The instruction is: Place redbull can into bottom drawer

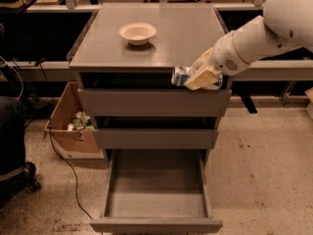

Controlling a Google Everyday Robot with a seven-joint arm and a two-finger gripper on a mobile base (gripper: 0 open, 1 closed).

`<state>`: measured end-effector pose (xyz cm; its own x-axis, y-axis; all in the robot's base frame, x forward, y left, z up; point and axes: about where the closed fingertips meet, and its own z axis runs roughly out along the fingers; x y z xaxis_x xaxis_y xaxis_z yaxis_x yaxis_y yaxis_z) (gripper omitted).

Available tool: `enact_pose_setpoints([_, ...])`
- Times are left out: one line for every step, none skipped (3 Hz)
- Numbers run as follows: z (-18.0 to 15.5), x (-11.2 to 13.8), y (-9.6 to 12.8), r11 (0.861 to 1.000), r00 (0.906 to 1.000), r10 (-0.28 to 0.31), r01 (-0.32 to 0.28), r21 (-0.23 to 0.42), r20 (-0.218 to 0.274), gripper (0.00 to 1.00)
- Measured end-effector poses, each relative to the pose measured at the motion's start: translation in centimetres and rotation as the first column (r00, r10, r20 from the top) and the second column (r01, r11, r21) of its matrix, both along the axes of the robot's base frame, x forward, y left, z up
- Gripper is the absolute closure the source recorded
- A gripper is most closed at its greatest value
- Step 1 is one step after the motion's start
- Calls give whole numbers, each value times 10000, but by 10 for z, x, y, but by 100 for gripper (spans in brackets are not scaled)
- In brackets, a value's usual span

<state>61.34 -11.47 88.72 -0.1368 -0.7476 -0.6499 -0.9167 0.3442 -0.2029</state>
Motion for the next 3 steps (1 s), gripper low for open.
enact_pose_setpoints([-36,-29,5,9991,9988,321,-332,-274,-381,100])
enact_pose_setpoints([-80,-63,9,9981,9954,446,-481,-397,-847,100])
enact_pose_setpoints([-131,-81,13,9969,9918,471,-542,-573,-1185,100])
